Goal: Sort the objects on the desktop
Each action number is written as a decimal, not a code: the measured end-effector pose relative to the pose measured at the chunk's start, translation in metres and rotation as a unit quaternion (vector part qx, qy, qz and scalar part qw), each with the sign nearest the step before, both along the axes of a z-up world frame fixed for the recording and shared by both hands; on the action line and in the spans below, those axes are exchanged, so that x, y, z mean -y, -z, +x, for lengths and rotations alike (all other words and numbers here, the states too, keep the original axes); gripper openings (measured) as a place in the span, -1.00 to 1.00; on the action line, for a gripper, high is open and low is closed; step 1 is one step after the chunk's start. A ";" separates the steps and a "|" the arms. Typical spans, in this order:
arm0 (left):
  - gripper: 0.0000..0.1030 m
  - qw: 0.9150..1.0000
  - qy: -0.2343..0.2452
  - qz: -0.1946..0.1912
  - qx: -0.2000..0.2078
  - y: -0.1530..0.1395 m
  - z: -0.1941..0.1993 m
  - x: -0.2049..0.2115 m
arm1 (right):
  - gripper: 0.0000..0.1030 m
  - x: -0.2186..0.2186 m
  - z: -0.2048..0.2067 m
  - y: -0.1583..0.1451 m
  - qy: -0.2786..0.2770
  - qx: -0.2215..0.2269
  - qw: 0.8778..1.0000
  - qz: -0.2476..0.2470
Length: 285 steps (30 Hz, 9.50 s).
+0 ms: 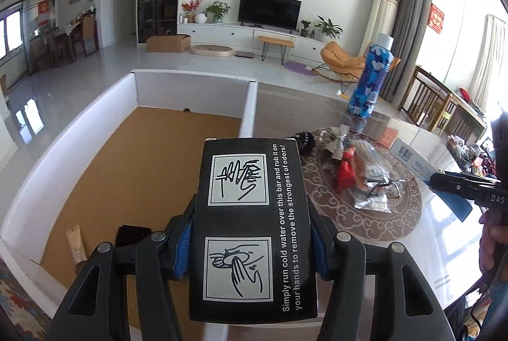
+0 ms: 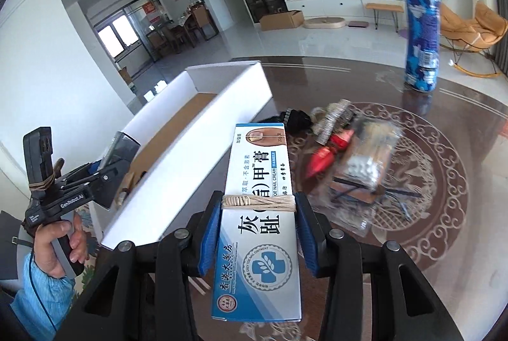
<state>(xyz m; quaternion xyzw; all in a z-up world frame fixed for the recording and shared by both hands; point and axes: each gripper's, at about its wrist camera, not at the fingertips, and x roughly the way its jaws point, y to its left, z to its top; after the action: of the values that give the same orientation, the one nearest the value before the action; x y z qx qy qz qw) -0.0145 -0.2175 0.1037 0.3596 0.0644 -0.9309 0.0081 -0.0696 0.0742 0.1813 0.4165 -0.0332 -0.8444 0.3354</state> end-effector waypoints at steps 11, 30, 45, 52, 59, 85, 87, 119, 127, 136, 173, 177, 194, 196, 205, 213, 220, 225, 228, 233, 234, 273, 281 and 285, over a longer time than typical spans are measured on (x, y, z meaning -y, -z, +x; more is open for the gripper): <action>0.12 0.987 -0.137 0.010 0.079 0.041 0.003 0.135 | -0.13 0.277 0.005 -0.006 -0.155 -0.040 0.987 -0.022; 0.84 0.974 -0.217 -0.046 0.054 0.026 0.022 0.120 | 1.00 0.219 0.020 0.018 -0.109 -0.154 0.980 0.057; 1.00 0.999 0.035 -0.033 -0.021 0.009 -0.017 -0.129 | 1.00 -0.158 0.005 0.121 0.234 -0.043 0.953 0.187; 1.00 0.994 0.096 -0.047 0.037 0.089 -0.044 -0.223 | 1.00 -0.217 0.011 0.135 0.292 0.000 0.942 0.165; 1.00 0.990 0.103 -0.058 0.071 0.129 -0.067 -0.250 | 1.00 -0.207 0.012 0.153 0.286 0.010 0.945 0.161; 1.00 0.991 0.068 -0.057 0.104 0.154 -0.091 -0.238 | 1.00 -0.193 0.008 0.160 0.275 0.014 0.943 0.188; 1.00 0.991 0.068 -0.057 0.104 0.154 -0.091 -0.238 | 1.00 -0.193 0.008 0.160 0.276 0.014 0.943 0.188; 1.00 0.991 0.068 -0.057 0.104 0.154 -0.091 -0.238 | 1.00 -0.193 0.008 0.160 0.276 0.014 0.943 0.188; 1.00 0.991 0.068 -0.057 0.104 0.154 -0.091 -0.238 | 1.00 -0.193 0.008 0.160 0.276 0.014 0.943 0.188; 1.00 0.991 0.068 -0.057 0.104 0.154 -0.090 -0.238 | 1.00 -0.193 0.008 0.160 0.276 0.014 0.943 0.188; 1.00 0.986 0.115 -0.062 0.102 0.153 -0.075 -0.225 | 1.00 -0.193 0.008 0.160 0.276 0.014 0.943 0.188; 1.00 0.985 0.121 -0.063 0.101 0.153 -0.073 -0.220 | 1.00 -0.193 0.008 0.160 0.276 0.014 0.943 0.188; 1.00 0.986 0.114 -0.062 0.102 0.152 -0.073 -0.214 | 1.00 -0.193 0.008 0.160 0.276 0.014 0.943 0.188; 1.00 0.986 0.114 -0.062 0.102 0.152 -0.073 -0.214 | 1.00 -0.193 0.008 0.160 0.276 0.014 0.943 0.188; 1.00 0.989 0.092 -0.060 0.103 0.152 -0.066 -0.189 | 1.00 -0.193 0.008 0.160 0.276 0.014 0.943 0.188; 1.00 0.990 0.080 -0.059 0.104 0.153 -0.066 -0.186 | 1.00 -0.191 0.006 0.160 0.274 0.013 0.943 0.188; 1.00 0.990 0.080 -0.059 0.104 0.152 -0.066 -0.186 | 1.00 -0.143 -0.034 0.120 0.204 -0.023 0.976 0.070; 1.00 0.990 0.080 -0.059 0.104 0.152 -0.066 -0.186 | 1.00 -0.094 -0.097 0.087 0.201 -0.061 0.976 0.066; 1.00 0.990 0.080 -0.059 0.104 0.152 -0.066 -0.186 | 1.00 -0.051 -0.133 0.096 0.148 -0.027 0.983 0.100; 1.00 0.990 0.080 -0.059 0.104 0.153 -0.066 -0.186 | 1.00 -0.030 -0.162 0.132 0.144 0.002 0.974 0.173; 1.00 0.990 0.080 -0.059 0.104 0.153 -0.067 -0.186 | 1.00 -0.040 -0.163 0.135 0.159 0.010 0.972 0.171; 1.00 0.990 0.080 -0.059 0.104 0.153 -0.067 -0.185 | 1.00 -0.144 -0.032 0.150 0.020 0.131 0.982 -0.135; 1.00 0.990 0.080 -0.059 0.104 0.153 -0.067 -0.185 | 1.00 -0.192 -0.003 0.142 0.109 0.046 0.993 0.014; 1.00 0.990 0.080 -0.059 0.104 0.153 -0.067 -0.185 | 1.00 -0.225 0.010 0.146 0.155 0.045 0.986 0.048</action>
<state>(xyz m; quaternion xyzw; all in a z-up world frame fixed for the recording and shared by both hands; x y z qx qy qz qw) -0.0815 -0.0320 -0.0492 0.4570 -0.0208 -0.8884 -0.0384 -0.0594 0.2997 0.0356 0.4591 -0.0715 -0.8673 0.1785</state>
